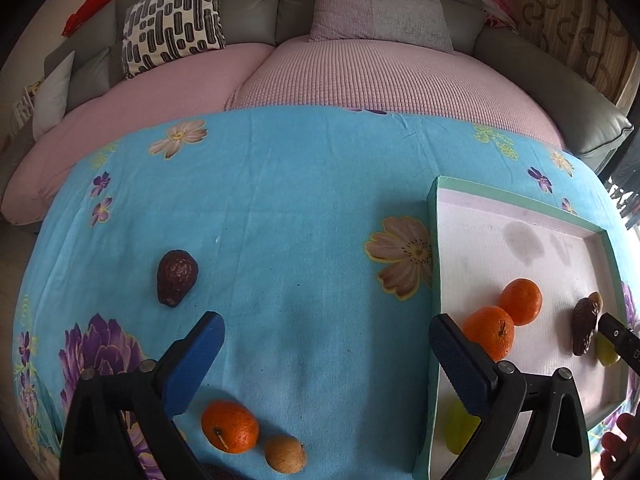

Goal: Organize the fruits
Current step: 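Release the orange with the left tool while the right tool releases the pear in the tray, then move both tools back over the remaining fruits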

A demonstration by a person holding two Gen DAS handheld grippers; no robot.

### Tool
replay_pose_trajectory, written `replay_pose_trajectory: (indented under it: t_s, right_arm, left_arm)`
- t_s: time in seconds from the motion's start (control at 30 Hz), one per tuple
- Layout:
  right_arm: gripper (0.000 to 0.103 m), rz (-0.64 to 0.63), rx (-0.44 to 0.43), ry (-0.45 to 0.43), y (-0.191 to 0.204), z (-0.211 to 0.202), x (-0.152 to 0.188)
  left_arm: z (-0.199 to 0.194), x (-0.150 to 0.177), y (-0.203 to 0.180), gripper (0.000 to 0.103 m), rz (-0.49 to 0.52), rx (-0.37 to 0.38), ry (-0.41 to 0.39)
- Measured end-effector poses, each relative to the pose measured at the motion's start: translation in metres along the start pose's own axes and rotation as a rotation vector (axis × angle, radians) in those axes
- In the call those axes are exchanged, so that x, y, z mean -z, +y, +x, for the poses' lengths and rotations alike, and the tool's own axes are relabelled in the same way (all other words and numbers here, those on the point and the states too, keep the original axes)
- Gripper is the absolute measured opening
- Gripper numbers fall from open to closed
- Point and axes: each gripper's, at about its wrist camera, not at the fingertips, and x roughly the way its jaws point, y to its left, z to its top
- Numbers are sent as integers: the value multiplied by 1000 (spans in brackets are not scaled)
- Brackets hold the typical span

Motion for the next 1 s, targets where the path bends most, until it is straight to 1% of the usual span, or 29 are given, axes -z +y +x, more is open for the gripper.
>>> replay_pose_trajectory:
  t_s: [0.1,0.2,0.3,0.37,0.47,0.53,0.63,0.73,0.8,0.93,1.0]
  right_arm:
    - [88,2,-5,-29,5,-8,-2]
    - [88,-22,-19,-50,18,-18,-2]
    - [88,-68,-62,-70,39,-26,-1]
    - [88,-87,-100,-85,51,-33,1]
    - [88,-111,-183,-104,72,-44,4]
    - [87,-140,-232,-118,89,-51,7]
    - [88,-198,-274,-133,116,-61,14]
    - [87,-259,-342,-139,141,-71,23]
    - [87,-302,-389,-141,158,-77,30]
    - [87,-375,-447,-147,186,-89,46]
    - [87,-420,-470,-147,199,-94,54]
  left_arm:
    - [-2,-3,7,103,14,-24,-7]
    - [-5,-7,18,103,32,-34,-8]
    - [-12,-11,40,103,14,-67,-25]
    - [-16,-15,59,103,-11,-96,-33]
    - [-21,-19,92,103,-63,-149,-41]
    - [-26,-18,113,103,-100,-169,-42]
    - [-36,-17,141,103,-169,-181,-48]
    - [-49,-15,164,103,-234,-184,-70]
    - [-58,-13,174,103,-263,-181,-91]
    - [-71,-11,187,103,-322,-173,-126]
    - [-70,-11,188,103,-324,-170,-125]
